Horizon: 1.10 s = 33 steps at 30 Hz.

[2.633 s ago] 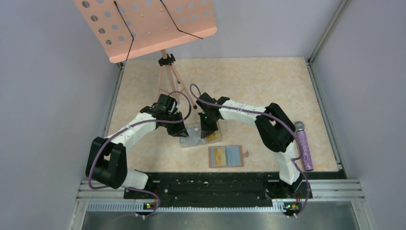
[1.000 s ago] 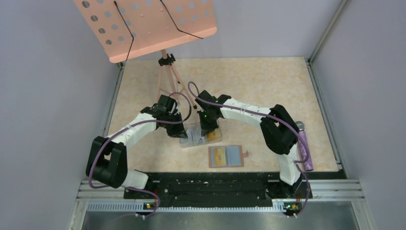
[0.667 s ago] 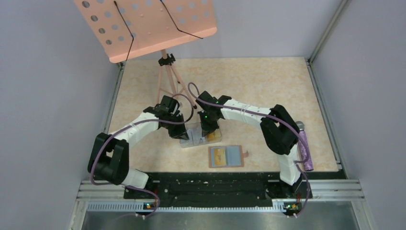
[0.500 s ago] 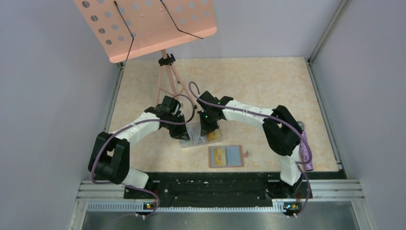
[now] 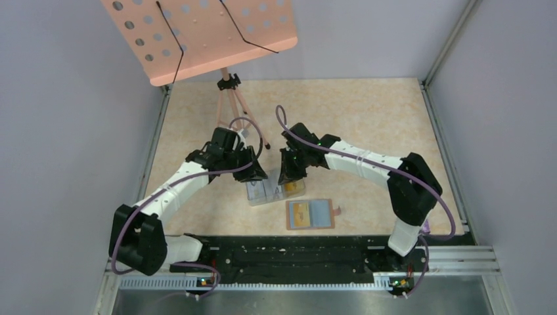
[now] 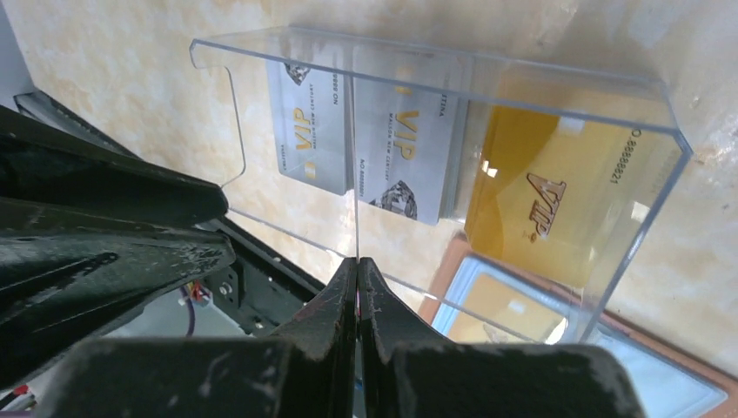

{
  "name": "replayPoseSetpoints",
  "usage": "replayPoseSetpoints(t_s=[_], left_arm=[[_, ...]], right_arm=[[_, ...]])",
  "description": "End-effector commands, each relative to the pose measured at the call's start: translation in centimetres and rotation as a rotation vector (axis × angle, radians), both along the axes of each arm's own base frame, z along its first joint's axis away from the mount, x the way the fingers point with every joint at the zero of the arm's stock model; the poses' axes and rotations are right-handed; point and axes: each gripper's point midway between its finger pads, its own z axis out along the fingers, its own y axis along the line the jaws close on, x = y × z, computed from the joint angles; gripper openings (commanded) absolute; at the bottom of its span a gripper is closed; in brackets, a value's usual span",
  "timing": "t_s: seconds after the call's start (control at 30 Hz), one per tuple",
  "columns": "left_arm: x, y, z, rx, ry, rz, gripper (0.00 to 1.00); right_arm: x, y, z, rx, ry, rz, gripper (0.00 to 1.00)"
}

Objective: Put the credit cards into the card holder
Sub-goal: Pick up the credit card from the storage box.

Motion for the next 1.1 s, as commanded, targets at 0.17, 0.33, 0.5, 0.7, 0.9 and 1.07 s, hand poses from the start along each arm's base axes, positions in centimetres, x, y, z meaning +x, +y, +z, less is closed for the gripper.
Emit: replayPoseSetpoints(t_s=[0.17, 0.33, 0.5, 0.7, 0.9, 1.07], left_arm=[[0.5, -3.2, 4.5, -0.329, -0.116, -0.033, 0.47], [0.0, -4.1, 5.4, -0.414, -0.131, -0.076, 0.49], [-0.3, -5.1, 7.0, -0.52, -0.164, -0.13, 0.5], [-0.9, -5.7, 9.0, -0.621, -0.202, -0.182, 0.49], [-1.5, -5.7, 9.5, -0.64, -0.202, -0.197, 0.24], [-2.0, -5.5, 9.4, -0.646, -0.19, -0.179, 0.0]], right_arm=[[-0.2, -1.6, 5.5, 0.213, -0.01, -0.041, 0.0], [-0.5, -2.6, 8.8, 0.34, -0.011, -0.056, 0.0], [-1.5, -2.7, 10.8, 0.425, 0.006, -0.043, 0.0], [-2.1, -2.6, 11.3, 0.465, 0.026, -0.032, 0.0], [-2.0, -2.7, 11.2, 0.463, 0.027, -0.04, 0.0], [-1.8, -3.0, 11.0, 0.454, 0.026, -0.058, 0.0]])
